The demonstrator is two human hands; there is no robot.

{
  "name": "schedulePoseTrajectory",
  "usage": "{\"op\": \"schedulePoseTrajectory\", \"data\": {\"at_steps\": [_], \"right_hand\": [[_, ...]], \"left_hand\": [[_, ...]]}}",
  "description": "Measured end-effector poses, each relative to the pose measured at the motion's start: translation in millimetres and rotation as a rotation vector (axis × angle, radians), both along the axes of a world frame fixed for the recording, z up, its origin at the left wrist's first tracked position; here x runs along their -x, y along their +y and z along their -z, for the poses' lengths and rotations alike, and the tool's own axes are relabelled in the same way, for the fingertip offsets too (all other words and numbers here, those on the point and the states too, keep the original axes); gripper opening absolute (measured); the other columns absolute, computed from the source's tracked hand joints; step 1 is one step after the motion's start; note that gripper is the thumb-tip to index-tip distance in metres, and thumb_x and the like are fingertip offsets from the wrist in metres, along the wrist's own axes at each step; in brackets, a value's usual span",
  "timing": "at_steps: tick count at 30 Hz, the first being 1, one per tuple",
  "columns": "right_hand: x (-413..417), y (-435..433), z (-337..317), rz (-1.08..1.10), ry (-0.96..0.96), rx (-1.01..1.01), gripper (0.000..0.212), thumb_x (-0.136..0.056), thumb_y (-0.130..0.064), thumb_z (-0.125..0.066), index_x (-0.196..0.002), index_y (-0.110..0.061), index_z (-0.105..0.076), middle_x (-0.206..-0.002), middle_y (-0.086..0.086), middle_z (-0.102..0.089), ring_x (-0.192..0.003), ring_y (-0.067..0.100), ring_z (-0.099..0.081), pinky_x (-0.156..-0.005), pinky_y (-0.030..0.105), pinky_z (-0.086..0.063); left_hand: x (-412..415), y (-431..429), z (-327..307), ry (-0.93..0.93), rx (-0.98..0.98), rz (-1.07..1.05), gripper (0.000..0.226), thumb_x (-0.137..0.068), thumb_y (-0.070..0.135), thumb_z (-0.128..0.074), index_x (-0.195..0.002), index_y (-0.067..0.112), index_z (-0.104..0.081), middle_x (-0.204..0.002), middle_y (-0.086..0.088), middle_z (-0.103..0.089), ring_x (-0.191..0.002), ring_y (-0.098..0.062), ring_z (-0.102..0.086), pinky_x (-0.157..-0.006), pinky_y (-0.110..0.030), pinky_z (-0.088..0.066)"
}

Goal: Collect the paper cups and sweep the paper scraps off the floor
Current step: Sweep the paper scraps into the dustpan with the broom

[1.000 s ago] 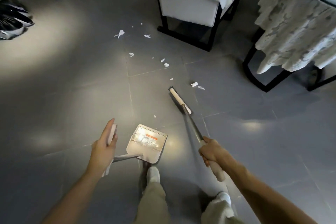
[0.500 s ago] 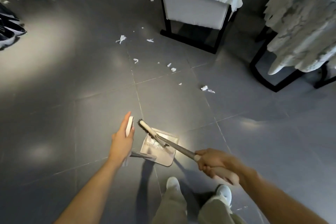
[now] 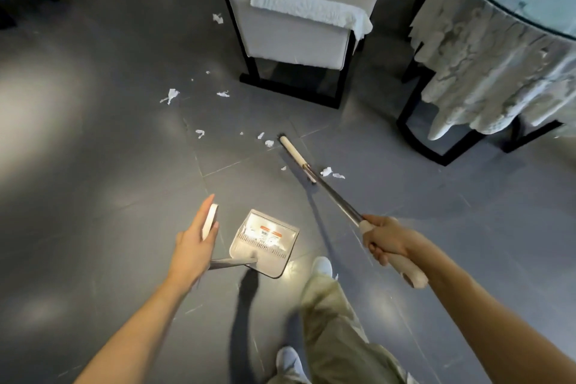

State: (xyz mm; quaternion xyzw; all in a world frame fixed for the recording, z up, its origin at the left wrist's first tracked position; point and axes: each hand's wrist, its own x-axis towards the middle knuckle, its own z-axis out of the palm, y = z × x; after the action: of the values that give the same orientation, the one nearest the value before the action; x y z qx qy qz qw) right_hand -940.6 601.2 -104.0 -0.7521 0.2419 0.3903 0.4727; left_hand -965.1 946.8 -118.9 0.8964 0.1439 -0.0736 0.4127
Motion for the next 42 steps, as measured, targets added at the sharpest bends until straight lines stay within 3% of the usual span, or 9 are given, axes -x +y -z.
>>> {"op": "schedulePoseTrajectory", "data": {"at_steps": [7, 12, 15, 22, 26, 30, 37, 40, 42], "right_hand": [[-115, -39, 27, 0.162, -0.041, 0.158, 0.018, -0.086, -0.002, -0.043, -0.096, -0.002, -0.058, -0.055, 0.009, -0.052, -0.043, 0.019, -0.046, -0.050, 0.030, -0.043], [-165, -31, 34, 0.237, 0.041, 0.124, 0.018, -0.084, 0.005, -0.042, -0.074, 0.003, -0.056, -0.047, 0.009, -0.052, -0.037, 0.018, -0.048, -0.042, 0.026, -0.042], [-181, 3, 41, 0.327, 0.118, 0.000, 0.029, -0.083, 0.006, -0.039, -0.057, -0.002, -0.051, -0.038, 0.005, -0.048, -0.031, 0.014, -0.044, -0.040, 0.023, -0.037], [-255, 105, 29, 0.555, 0.252, -0.383, 0.022, -0.091, 0.005, -0.038, -0.072, -0.004, -0.046, -0.045, 0.006, -0.047, -0.028, 0.007, -0.044, -0.032, 0.014, -0.036], [-310, 168, 25, 0.598, 0.250, -0.484, 0.028, -0.091, 0.006, -0.033, -0.067, -0.008, -0.039, -0.041, 0.004, -0.042, -0.026, 0.006, -0.040, -0.029, 0.013, -0.033], [-356, 244, 30, 0.662, 0.199, -0.642, 0.032, -0.092, 0.008, -0.034, -0.064, -0.007, -0.037, -0.040, 0.004, -0.042, -0.028, 0.007, -0.043, -0.031, 0.014, -0.036], [-434, 360, 33, 0.485, 0.170, -0.481, 0.030, -0.089, -0.002, -0.041, -0.061, -0.013, -0.043, -0.050, -0.001, -0.046, -0.035, 0.005, -0.042, -0.043, 0.017, -0.036], [-463, 385, 26, 0.527, 0.267, -0.435, 0.036, -0.093, -0.002, -0.031, -0.060, -0.015, -0.033, -0.040, 0.000, -0.037, -0.025, 0.003, -0.034, -0.030, 0.013, -0.029], [-477, 400, 17, 0.568, 0.313, -0.460, 0.034, -0.093, 0.001, -0.029, -0.063, -0.014, -0.033, -0.038, 0.000, -0.032, -0.022, 0.004, -0.031, -0.023, 0.013, -0.025]], "left_hand": [[-120, -23, -3, 0.006, 0.010, 0.053, 0.051, -0.099, 0.028, -0.042, -0.129, 0.067, -0.029, -0.089, -0.007, -0.061, -0.078, -0.038, -0.054, -0.063, -0.020, -0.042], [-174, -20, -12, -0.009, -0.033, 0.062, 0.057, -0.099, 0.030, -0.041, -0.113, 0.082, -0.022, -0.099, -0.019, -0.062, -0.065, -0.033, -0.051, -0.053, -0.022, -0.044], [-196, -10, -15, -0.006, -0.047, 0.051, 0.056, -0.099, 0.030, -0.041, -0.114, 0.081, -0.023, -0.099, -0.021, -0.064, -0.067, -0.042, -0.054, -0.051, -0.027, -0.047], [-246, 50, -18, -0.032, -0.092, 0.075, 0.053, -0.099, 0.030, -0.043, -0.118, 0.077, -0.025, -0.097, -0.020, -0.064, -0.074, -0.043, -0.057, -0.056, -0.019, -0.041], [-273, 108, -19, -0.002, -0.091, 0.054, 0.052, -0.098, 0.030, -0.043, -0.123, 0.073, -0.027, -0.092, -0.014, -0.065, -0.070, -0.045, -0.054, -0.051, -0.023, -0.043], [-303, 178, -23, 0.013, -0.052, 0.052, 0.051, -0.097, 0.031, -0.044, -0.122, 0.074, -0.030, -0.076, -0.023, -0.059, -0.059, -0.028, -0.045, -0.054, -0.027, -0.045], [-354, 289, -26, 0.045, 0.053, 0.032, 0.052, -0.098, 0.029, -0.046, -0.118, 0.075, -0.033, -0.052, -0.002, -0.048, -0.048, -0.019, -0.035, -0.051, -0.024, -0.039], [-375, 333, -26, 0.053, 0.047, 0.018, 0.053, -0.098, 0.027, -0.046, -0.117, 0.076, -0.033, -0.063, -0.010, -0.055, -0.054, -0.018, -0.036, -0.054, -0.023, -0.039], [-390, 353, -23, 0.060, 0.058, 0.027, 0.052, -0.099, 0.023, -0.046, -0.121, 0.069, -0.038, -0.096, -0.013, -0.067, -0.072, -0.017, -0.052, -0.075, -0.027, -0.046]]}}
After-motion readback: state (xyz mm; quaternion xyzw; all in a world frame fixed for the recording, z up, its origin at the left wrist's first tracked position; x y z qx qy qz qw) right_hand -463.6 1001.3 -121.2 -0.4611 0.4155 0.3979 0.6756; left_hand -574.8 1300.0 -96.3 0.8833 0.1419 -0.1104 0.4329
